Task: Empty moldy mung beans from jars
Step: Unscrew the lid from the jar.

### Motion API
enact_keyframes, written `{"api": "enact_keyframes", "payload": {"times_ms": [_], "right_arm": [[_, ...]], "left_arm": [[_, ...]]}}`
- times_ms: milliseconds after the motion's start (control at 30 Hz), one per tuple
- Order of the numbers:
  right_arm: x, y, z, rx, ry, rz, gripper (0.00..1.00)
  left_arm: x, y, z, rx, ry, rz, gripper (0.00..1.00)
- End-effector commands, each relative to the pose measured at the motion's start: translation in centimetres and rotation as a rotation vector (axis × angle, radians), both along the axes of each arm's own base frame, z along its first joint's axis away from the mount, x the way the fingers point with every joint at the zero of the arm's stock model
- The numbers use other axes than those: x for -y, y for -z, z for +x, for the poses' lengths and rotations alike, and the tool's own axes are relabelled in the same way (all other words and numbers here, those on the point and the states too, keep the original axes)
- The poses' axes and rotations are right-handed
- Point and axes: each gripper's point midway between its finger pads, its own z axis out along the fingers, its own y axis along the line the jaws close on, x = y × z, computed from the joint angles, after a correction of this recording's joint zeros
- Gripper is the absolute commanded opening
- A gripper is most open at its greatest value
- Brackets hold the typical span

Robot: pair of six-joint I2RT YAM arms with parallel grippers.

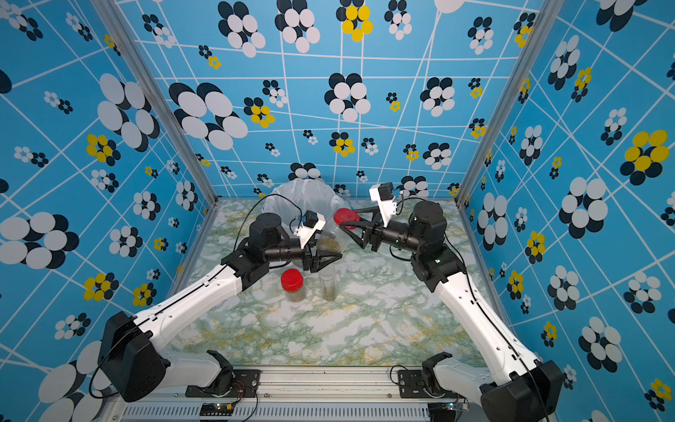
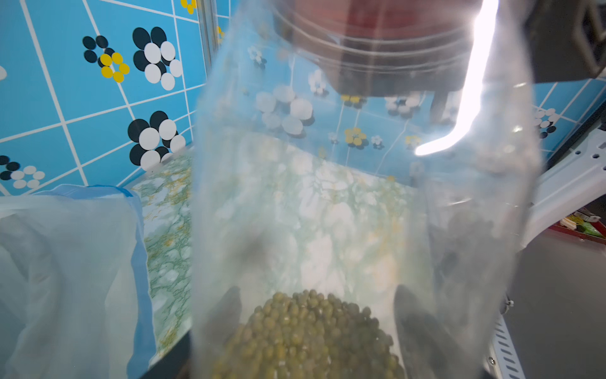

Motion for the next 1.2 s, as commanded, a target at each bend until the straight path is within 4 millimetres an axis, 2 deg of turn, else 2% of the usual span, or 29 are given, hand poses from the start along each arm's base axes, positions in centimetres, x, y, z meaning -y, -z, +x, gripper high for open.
{"api": "enact_keyframes", "payload": {"times_ms": [0,167,300,400,600,900,1167], "right_arm": [[-1.1,-0.8,-2.6,0.043,-0.171,-0.007,0.67],[-1.3,-0.7,-4.7,0.092,-0.276,-0.023,0.67],[-1.3,-0.5,-5.5,0.101,-0.311,-0.052,0.68],[-1.3,-0.1,-4.9,0.083,-0.294,-0.065,0.70],[-1.3,0.3,-3.8,0.065,-0.242,-0.068,0.96],[-0.8,0.2,-1.1,-0.005,-0.094,-0.038,0.97],[-0.5,-0.8,0.9,-0.048,0.000,0.035,0.97]], "left_arm": [[0.0,-1.4,-0.3,-0.020,0.068,-0.027,0.40],[0.0,-1.5,-1.8,-0.030,0.173,-0.037,0.40],[-0.2,-1.3,-1.6,-0.039,0.176,-0.014,0.40],[-0.2,-1.1,-0.9,-0.034,0.135,-0.009,0.40],[-0.2,-0.7,0.1,-0.045,0.080,-0.001,0.39],[-0.5,-1.1,0.7,0.003,0.000,-0.018,0.39],[-0.6,-0.6,1.0,0.045,-0.057,0.008,0.39]]}}
